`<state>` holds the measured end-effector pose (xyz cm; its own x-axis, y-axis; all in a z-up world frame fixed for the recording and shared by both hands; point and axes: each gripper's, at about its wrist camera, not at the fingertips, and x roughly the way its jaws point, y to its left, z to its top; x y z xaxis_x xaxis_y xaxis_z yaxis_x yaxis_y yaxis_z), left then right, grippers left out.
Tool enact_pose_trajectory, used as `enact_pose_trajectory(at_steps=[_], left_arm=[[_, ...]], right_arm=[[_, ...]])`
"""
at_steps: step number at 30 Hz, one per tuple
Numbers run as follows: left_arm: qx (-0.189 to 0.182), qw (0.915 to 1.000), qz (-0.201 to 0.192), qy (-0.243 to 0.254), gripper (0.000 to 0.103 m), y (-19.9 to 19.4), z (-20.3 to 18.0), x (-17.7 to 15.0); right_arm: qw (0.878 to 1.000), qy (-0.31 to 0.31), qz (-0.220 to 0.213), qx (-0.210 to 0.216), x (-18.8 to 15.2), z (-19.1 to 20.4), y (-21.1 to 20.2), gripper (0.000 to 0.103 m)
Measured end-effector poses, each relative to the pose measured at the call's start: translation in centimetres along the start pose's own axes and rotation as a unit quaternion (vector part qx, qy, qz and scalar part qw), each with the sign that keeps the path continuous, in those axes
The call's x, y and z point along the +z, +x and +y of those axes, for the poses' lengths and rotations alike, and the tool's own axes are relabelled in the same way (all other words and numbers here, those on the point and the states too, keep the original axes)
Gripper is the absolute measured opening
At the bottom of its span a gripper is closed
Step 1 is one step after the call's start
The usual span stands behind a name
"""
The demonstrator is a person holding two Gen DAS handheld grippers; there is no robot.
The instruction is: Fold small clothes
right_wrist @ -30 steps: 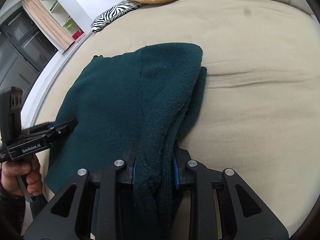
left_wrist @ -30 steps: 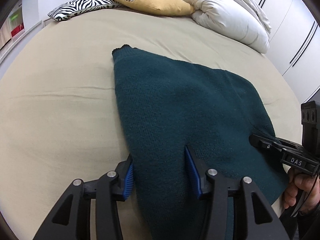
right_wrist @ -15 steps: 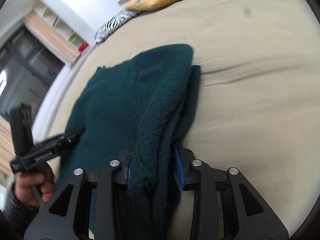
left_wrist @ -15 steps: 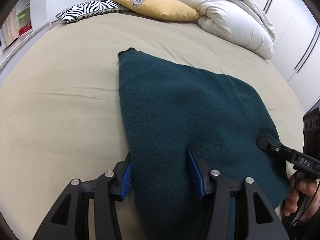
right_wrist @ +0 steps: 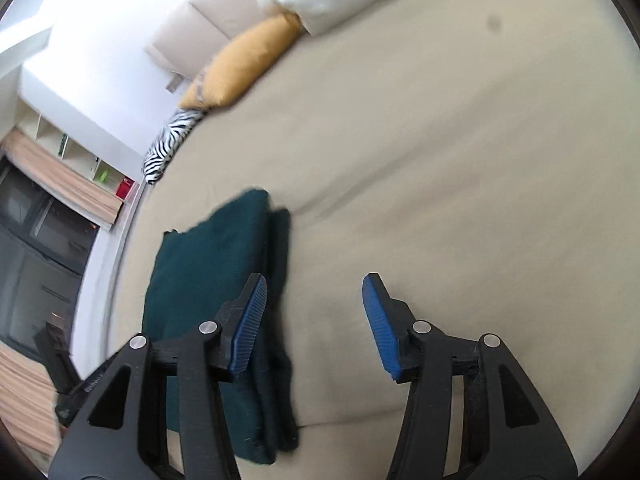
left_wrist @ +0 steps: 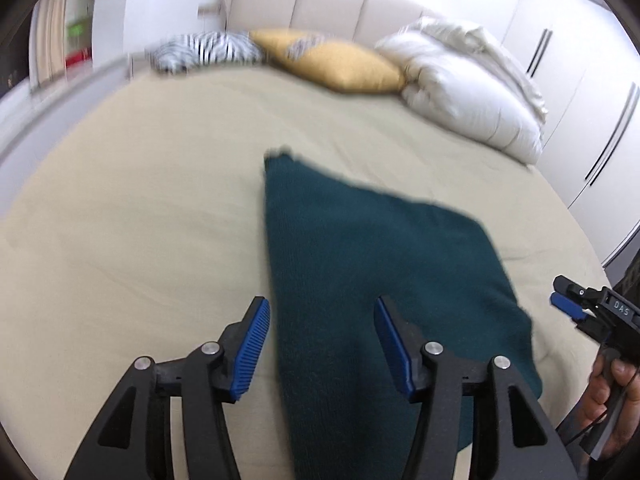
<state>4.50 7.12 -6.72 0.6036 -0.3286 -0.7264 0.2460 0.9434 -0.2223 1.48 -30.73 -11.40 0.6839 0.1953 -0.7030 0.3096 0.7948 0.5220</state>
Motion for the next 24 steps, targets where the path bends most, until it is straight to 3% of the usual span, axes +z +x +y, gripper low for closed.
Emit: enact_pose_trajectory(at_steps=[1, 3, 5, 7, 11, 15, 17, 19, 24], left_arm=[[0.010, 0.9997, -0.020, 0.011, 0.067, -1.1, -0.6, 0.2], [0.032, 0.9962, -0.071, 0.038, 0.087, -3.7, -1.7, 0.6], [0.056, 0.9868, -0.138, 0.062, 0.103, -6.8, -2.7, 0.8], [0.078, 0.9732, -0.203, 0.075, 0.103, -10.0, -3.6, 0.9], [0.122, 0.9535, -0.266, 0.072, 0.103, -14.4, -4.6, 1.6], [0.114, 0.9459, -0.299, 0.055, 0.103, -18.1, -4.8, 2.2], [0.122, 0.9445, -0.301, 0.052, 0.103, -19.4, -5.2, 2.0], [0.134, 0.9440, -0.297, 0.054, 0.103, -20.0, -5.4, 1.9], [0.142, 0.9545, -0.259, 0.039, 0.103, -18.8, -4.6, 1.2]], right_arm=[[1.000, -0.021, -0.013, -0.007, -0.1, 1.0, -0.7, 0.049], [0.996, -0.068, -0.046, -0.020, -0.4, 3.4, -2.4, 0.049], [0.989, -0.113, -0.084, -0.039, -0.4, 5.9, -4.0, 0.052], [0.978, -0.153, -0.126, -0.060, -0.7, 8.1, -6.1, 0.063], [0.945, -0.217, -0.225, -0.095, -1.1, 12.0, -10.9, 0.097], [0.901, -0.259, -0.327, -0.122, -2.6, 14.8, -15.8, 0.103], [0.900, -0.271, -0.325, -0.105, -2.4, 15.8, -17.4, 0.103], [0.907, -0.272, -0.310, -0.088, -2.0, 16.7, -18.7, 0.103], [0.912, -0.276, -0.299, -0.052, -2.2, 18.2, -20.8, 0.103]])
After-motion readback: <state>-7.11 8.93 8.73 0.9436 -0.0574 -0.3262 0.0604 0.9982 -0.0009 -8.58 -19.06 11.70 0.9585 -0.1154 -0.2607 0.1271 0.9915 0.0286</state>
